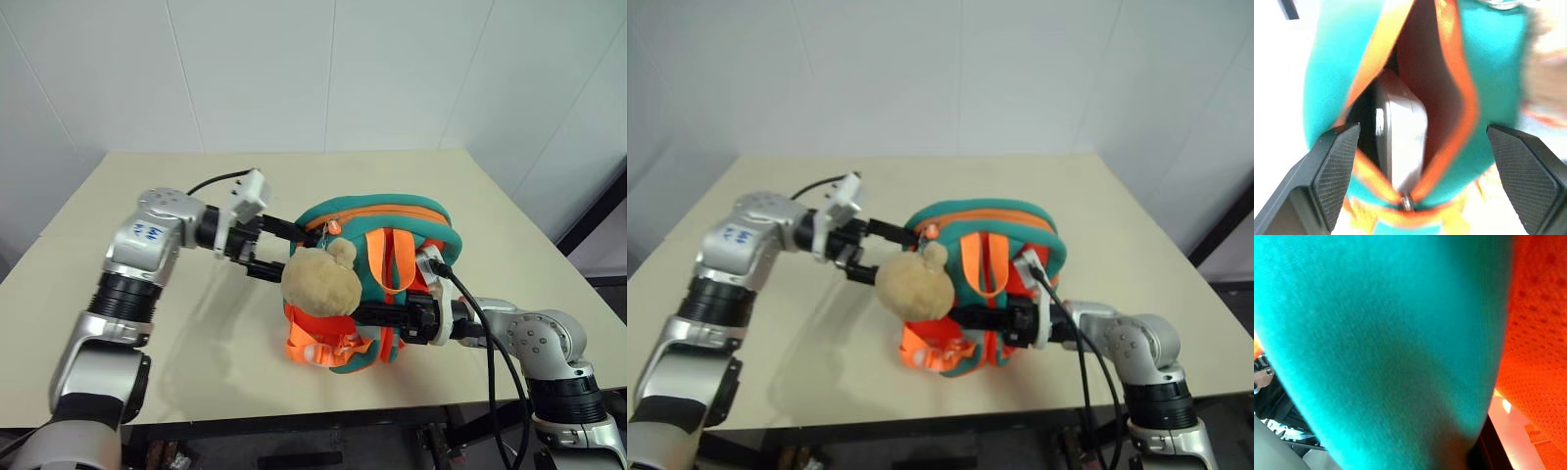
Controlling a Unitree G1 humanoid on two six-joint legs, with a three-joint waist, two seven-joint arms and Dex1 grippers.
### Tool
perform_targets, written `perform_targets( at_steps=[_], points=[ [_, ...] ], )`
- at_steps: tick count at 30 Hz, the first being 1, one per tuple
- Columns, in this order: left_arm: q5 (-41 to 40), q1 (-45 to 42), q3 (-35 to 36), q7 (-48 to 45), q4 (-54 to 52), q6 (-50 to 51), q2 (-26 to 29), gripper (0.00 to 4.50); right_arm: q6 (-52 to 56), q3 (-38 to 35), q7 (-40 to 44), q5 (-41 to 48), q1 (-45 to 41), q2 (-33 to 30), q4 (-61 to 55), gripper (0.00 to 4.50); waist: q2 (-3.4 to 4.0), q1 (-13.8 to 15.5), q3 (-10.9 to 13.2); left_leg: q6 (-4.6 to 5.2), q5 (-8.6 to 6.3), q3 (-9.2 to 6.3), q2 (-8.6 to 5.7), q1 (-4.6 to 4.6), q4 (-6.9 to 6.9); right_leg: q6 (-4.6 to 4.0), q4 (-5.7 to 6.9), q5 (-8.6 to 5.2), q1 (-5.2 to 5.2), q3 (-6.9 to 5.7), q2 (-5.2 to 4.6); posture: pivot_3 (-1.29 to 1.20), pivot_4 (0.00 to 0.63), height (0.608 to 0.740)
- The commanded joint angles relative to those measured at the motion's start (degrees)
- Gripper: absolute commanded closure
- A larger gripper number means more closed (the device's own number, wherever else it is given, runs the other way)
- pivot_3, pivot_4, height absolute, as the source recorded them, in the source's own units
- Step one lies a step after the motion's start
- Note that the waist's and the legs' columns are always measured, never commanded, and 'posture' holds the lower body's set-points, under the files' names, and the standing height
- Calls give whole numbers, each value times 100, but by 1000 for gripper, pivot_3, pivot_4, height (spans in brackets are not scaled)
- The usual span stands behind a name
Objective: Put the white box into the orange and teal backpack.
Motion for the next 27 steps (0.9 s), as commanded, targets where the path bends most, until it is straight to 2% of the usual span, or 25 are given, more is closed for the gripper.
perform_targets(
  at_steps=[1, 5, 10, 14, 19, 23, 27],
  points=[
    [-326, -34, 248, -311, -12, 405, 283, 38, -104, 17, 42, 8, -77, 37, -2, 4437, 0, 1, 0, 0, 0, 0, 0, 0, 0, 0, 0, 0, 0, 0, 0, 0, 150, 740],
    [-578, 144, 660, -273, 112, 511, 534, 38, -109, 27, 33, -5, -84, 55, -4, 4437, 0, 2, 0, 0, 0, -1, 0, 0, 3, 0, 4, 0, 0, 0, 0, 0, 150, 740],
    [-1209, 301, 1218, -164, -195, 1171, 757, 38, -102, 28, 21, -5, -73, 40, -4, 4437, 0, -3, 0, 0, 0, -1, 3, 1, 5, 0, 7, 0, -1, -1, 1, 0, 150, 740],
    [-1903, 544, 1505, 62, -942, 2052, 756, 38, -119, 51, 33, -30, -87, 49, 32, 4437, 0, -2, 0, 0, 0, 0, 3, 1, 6, 0, 5, 0, 2, 0, 1, 0, 150, 740],
    [-2743, 938, 1623, 865, -2162, 3058, 413, 38, -156, 141, 56, -91, -196, 114, 146, 4437, 0, -3, 0, 0, 0, -2, 3, 3, 16, 1, 13, 0, 6, 1, 1, 0, 150, 740],
    [-2783, 1094, 1445, 1220, -2598, 2987, 300, 38, -165, 167, 59, -103, -207, 114, 164, 4437, 0, -23, 0, 0, 0, -2, 3, 6, 28, 4, 18, 3, 7, 6, 2, 0, 150, 740],
    [-2590, 1221, 1209, 1564, -2807, 2502, -37, 38, -165, 175, 24, -97, -199, 167, 141, 4437, 0, -1, 0, 0, 0, -2, 3, 14, 30, 5, 19, 3, 13, 7, 3, 0, 150, 740]
  ],
)
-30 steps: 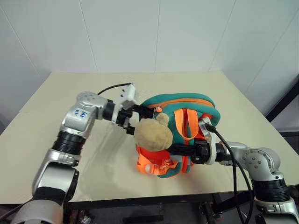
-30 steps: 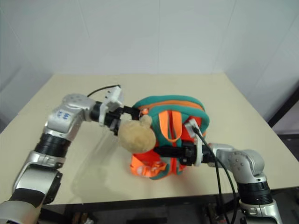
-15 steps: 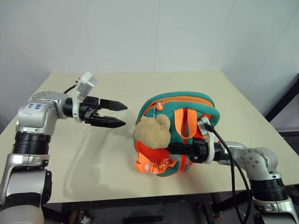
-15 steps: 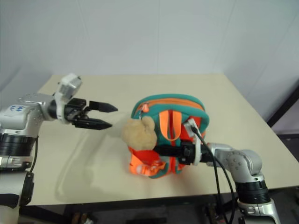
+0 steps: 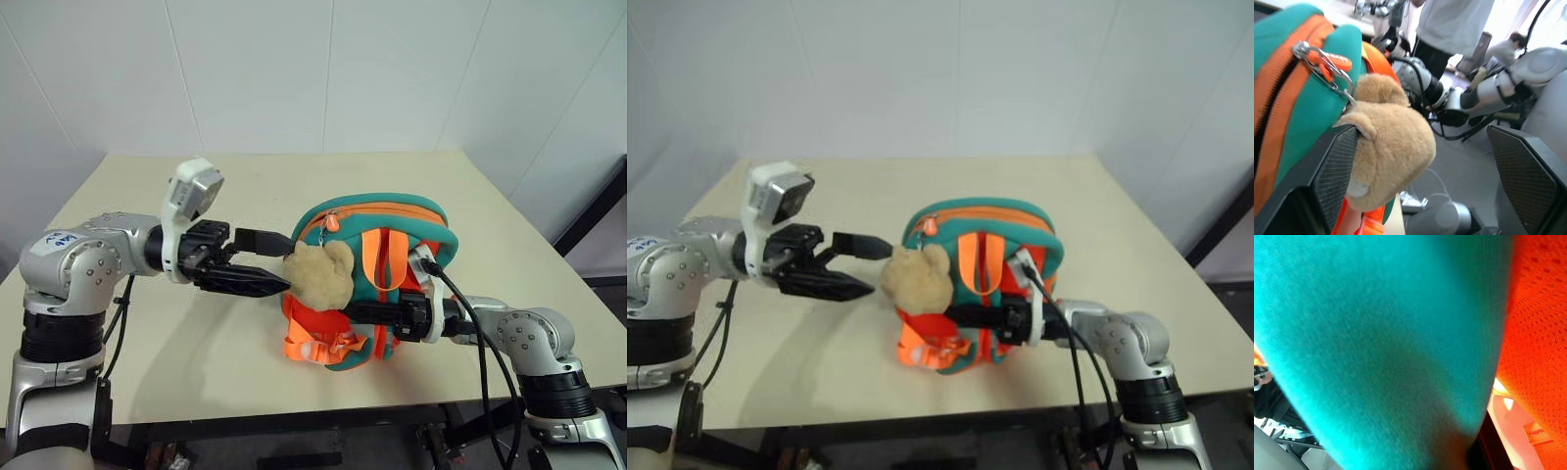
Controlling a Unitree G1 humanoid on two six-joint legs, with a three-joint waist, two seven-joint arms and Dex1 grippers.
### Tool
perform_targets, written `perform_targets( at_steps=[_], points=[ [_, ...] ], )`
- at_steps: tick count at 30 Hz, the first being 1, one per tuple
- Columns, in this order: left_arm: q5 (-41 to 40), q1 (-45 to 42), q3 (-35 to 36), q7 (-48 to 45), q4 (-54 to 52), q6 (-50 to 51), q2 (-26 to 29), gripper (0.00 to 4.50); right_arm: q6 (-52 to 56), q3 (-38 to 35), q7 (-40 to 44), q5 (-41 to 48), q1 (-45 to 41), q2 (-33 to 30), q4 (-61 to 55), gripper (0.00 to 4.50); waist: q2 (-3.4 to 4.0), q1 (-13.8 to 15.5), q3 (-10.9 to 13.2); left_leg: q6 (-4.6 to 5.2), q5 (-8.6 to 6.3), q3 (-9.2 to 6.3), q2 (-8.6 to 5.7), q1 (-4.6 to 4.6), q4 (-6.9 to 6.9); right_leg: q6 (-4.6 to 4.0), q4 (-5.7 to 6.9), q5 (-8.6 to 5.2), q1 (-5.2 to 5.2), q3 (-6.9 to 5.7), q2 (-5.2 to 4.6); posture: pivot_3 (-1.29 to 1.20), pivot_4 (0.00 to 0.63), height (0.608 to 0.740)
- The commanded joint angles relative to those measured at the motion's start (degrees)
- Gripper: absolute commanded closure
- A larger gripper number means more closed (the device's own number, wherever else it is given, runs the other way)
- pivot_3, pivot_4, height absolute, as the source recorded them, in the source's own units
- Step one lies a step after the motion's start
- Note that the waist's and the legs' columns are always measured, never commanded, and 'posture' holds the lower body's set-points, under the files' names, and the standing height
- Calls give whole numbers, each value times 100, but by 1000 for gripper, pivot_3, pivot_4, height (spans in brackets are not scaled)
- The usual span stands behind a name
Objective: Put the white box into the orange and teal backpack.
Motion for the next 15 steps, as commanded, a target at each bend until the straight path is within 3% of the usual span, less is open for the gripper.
perform_targets(
  at_steps=[1, 10, 15],
  points=[
    [113, 48, -200, 176, -302, -361, -91, 38, -43, -21, 11, 69, -71, 68, -89, 4437, 0, 1, 0, 0, 0, 0, 0, -2, 2, 0, 0, 0, 0, 0, 0, 0, 150, 740],
    [625, -2, -621, 221, -175, -970, 105, 38, -12, -90, -32, 120, -17, 82, -160, 4437, 0, 3, 0, 0, 0, 3, 0, -3, 1, 2, -9, 2, 0, 4, 0, 0, 150, 740],
    [682, -27, -804, 468, -237, -1036, -243, 38, -1, -101, -83, 154, 14, 121, -202, 4437, 0, 7, 0, 0, 0, 2, 0, -3, 1, 2, -9, 2, 2, 4, 0, 0, 150, 740]
  ],
)
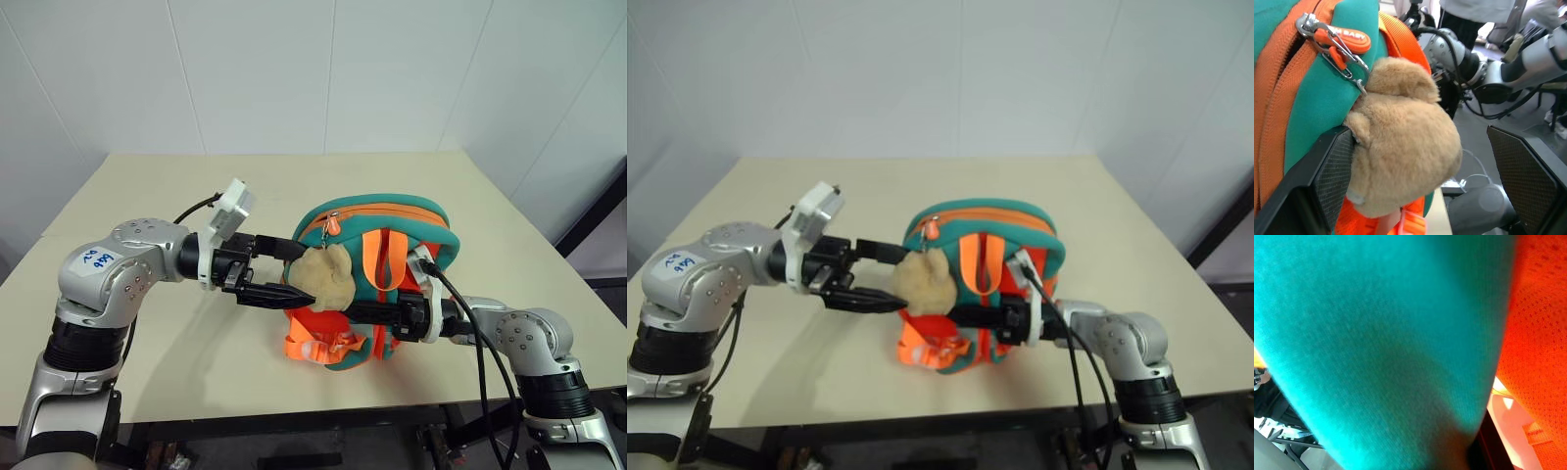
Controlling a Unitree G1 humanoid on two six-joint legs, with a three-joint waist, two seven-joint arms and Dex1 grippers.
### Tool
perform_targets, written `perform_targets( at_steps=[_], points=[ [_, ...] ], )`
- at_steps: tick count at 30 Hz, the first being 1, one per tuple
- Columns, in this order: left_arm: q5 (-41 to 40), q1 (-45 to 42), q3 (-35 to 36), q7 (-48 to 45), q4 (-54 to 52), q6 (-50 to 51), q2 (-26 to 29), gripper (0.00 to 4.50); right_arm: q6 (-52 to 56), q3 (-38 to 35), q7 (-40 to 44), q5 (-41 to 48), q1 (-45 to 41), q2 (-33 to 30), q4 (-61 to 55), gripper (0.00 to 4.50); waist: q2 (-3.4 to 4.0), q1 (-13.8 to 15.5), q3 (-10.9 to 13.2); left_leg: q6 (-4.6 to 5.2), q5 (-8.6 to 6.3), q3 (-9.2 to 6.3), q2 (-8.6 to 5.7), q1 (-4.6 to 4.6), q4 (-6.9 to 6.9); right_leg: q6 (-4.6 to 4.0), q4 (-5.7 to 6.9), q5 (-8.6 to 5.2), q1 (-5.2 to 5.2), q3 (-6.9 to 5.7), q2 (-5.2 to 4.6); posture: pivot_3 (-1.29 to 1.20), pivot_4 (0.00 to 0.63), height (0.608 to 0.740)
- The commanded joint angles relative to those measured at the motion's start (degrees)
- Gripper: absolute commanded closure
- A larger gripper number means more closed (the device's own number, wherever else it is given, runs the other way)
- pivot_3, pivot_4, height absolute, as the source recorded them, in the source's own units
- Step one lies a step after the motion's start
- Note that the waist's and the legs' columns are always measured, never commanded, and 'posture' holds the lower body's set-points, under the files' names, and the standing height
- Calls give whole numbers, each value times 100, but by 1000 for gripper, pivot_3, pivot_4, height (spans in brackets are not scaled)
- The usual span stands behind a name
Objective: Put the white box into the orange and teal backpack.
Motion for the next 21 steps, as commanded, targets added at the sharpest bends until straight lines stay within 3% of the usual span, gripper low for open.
perform_targets(
  at_steps=[1, 8, 11, 16, 18, 21],
  points=[
    [-38, -72, -149, 147, -130, -25, -199, 38, -8, -91, -16, 167, -1, 69, -197, 4437, 0, 0, 0, 0, 0, 0, 0, 0, 0, 0, 0, 0, 0, 0, 0, 0, 150, 740],
    [-5, 75, -377, 324, -355, 71, -320, 38, 13, -110, -33, 185, 16, 57, -221, 4437, 0, 0, 0, 0, 0, 0, 0, 0, 1, 1, -1, 1, 1, 0, 0, 0, 150, 740],
    [127, 88, -549, 337, -397, 30, -257, 645, 18, -108, -37, 189, 12, 61, -224, 4437, 0, 0, 0, 0, 0, 0, 0, 0, 1, 1, -1, 1, 1, 0, 0, 0, 150, 740],
    [285, 48, -665, 434, -375, -74, -316, 2057, 1, -76, -34, 173, -21, 90, -198, 4437, 0, -4, 0, 0, 0, 0, 0, 0, 0, 1, -2, 1, 0, 1, 0, 0, 150, 740],
    [310, 48, -649, 409, -365, -92, -290, 2315, -6, -68, -32, 166, -28, 92, -197, 4437, 0, -2, 0, 0, 0, 0, 0, 0, 0, 1, -2, 1, 0, 1, 0, 0, 150, 740],
    [318, 89, -617, 311, -356, -132, -183, 2324, -4, -68, -32, 167, -21, 86, -208, 4437, 0, -3, 0, 0, 0, 0, 0, 0, 0, 1, -2, 1, 0, 1, 0, 0, 150, 740]
  ],
)
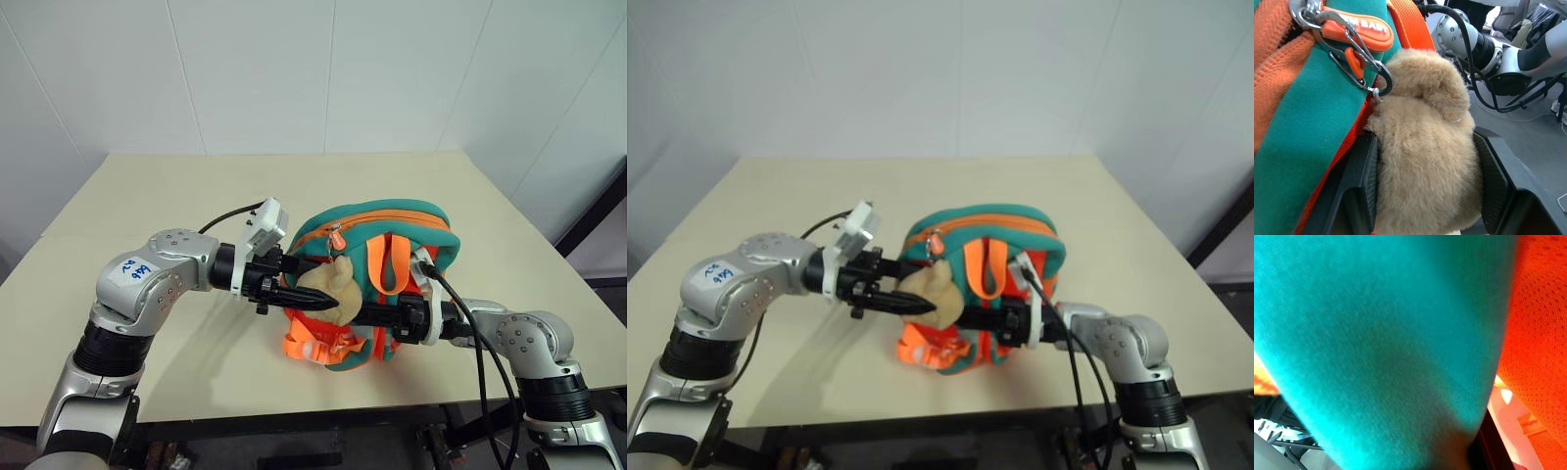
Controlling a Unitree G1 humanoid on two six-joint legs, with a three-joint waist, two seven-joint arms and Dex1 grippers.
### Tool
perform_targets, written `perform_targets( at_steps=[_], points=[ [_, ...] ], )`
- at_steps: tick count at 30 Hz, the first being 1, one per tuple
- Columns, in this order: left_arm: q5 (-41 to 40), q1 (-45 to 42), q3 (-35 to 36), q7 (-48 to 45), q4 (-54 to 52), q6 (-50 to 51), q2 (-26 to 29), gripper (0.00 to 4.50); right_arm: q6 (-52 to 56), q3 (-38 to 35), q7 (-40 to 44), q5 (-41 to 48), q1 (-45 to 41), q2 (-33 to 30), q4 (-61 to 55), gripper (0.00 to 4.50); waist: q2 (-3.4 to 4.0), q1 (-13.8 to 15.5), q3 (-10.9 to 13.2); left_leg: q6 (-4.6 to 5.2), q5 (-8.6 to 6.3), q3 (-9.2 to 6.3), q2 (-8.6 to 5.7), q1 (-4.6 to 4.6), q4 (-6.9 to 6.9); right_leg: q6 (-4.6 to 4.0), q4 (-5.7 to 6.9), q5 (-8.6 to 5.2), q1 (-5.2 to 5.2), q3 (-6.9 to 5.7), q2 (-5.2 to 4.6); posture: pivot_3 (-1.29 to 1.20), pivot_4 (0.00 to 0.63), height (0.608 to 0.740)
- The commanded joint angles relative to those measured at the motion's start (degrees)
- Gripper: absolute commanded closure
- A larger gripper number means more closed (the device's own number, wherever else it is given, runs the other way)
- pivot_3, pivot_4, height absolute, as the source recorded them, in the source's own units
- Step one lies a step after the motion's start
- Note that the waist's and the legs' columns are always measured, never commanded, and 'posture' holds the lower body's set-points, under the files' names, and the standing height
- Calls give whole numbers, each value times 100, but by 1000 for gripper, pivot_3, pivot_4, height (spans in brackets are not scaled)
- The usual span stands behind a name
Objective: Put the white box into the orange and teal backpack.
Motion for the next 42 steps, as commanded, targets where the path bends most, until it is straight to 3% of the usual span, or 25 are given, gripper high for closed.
perform_targets(
  at_steps=[1, 8, 13, 19, 35, 42],
  points=[
    [54, 44, -104, -123, -114, -80, 112, 2324, -26, -50, 44, 163, -84, 77, -193, 4437, 0, -3, 0, 0, 0, 0, 0, 0, 0, 0, 0, 0, 0, 0, 0, 0, 150, 740],
    [-270, -103, 284, -1111, 363, 36, 973, 2331, 13, -49, 38, 173, -88, 76, -200, 4437, 0, -17, 0, 0, 0, 1, 0, 1, -8, -2, -1, -1, -5, 0, 1, 0, 150, 740],
    [1, -313, 425, -1412, 1100, -173, 1503, 2331, 33, -43, 24, 181, -88, 94, -200, 4437, 0, -21, 0, 1, -1, 1, 0, 0, -8, -5, -3, -3, -6, 0, 1, 0, 150, 740],
    [125, -373, 503, -1445, 1678, -229, 1669, 2331, 48, -30, 7, 205, -85, 99, -194, 4437, 0, -14, 0, 2, -2, 3, 1, -1, -15, -9, -4, -5, -8, -1, 1, 0, 150, 740],
    [1382, 297, 267, -1187, 3584, -1863, 1354, 2331, 138, -90, -187, 361, -75, 132, -272, 4437, 0, -9, 0, 3, -3, 7, 2, 0, -16, -10, -2, -5, -10, -1, 0, 0, 150, 740],
    [2076, 618, 97, -172, 3818, -2975, 335, 2331, 141, -102, -246, 417, -72, 173, -273, 4437, -1, 3, -1, 4, -3, 9, 2, 2, -7, -8, 1, -3, -6, 0, -2, 0, 150, 740]
  ],
)
